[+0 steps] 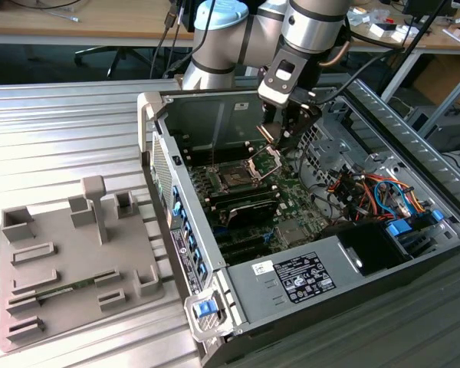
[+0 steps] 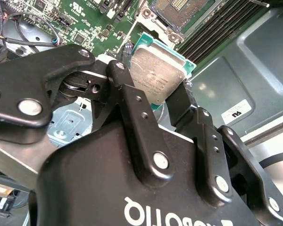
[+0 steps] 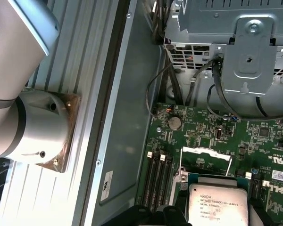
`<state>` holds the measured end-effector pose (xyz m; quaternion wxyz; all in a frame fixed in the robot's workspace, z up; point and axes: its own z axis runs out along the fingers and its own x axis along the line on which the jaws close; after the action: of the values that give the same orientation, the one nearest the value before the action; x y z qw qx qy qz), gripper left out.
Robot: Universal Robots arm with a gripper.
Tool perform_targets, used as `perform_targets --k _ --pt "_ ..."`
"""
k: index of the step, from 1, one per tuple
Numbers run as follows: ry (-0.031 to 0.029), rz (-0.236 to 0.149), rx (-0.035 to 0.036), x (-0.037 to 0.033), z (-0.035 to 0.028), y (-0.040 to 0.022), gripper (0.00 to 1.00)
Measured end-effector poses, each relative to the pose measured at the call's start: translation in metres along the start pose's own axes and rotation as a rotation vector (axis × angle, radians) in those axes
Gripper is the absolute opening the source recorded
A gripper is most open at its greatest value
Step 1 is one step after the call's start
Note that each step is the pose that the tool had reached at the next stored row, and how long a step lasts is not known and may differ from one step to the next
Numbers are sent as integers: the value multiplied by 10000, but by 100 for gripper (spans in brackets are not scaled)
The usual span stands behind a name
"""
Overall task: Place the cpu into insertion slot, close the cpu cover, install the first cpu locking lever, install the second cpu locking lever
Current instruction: 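Place the cpu into insertion slot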
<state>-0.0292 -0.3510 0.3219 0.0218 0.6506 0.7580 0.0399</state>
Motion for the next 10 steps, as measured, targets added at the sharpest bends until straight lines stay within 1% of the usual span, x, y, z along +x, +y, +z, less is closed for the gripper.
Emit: perform_targets --k 10 --pt "-23 249 -5 0 1 0 55"
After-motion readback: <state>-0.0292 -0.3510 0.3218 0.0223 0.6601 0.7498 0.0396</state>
